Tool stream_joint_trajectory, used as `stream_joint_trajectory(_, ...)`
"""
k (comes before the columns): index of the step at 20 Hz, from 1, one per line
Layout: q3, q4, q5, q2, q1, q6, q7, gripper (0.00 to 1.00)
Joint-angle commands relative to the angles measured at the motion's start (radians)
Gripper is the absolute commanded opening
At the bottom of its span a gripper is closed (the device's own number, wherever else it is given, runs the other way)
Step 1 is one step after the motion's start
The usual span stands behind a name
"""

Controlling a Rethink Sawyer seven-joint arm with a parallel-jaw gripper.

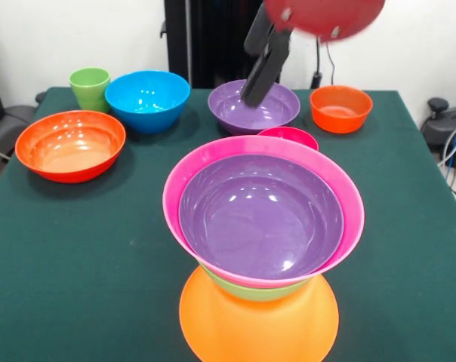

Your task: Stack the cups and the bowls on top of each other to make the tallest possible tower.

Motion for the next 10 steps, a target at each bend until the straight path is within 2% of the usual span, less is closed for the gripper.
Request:
stream_joint_trajectory(1,0.376,0.288,-0.279,-0.005,0.181,-0.219,-0.416,1.00)
stream_joint_trajectory(5,0.524,0.395,-0.381,-0.032,0.242,-0.342,-0.471,1.00)
stream_joint_trajectory(10,0.652,0.464,-0.468,-0.068,0.268,-0.455,-0.517,1.00)
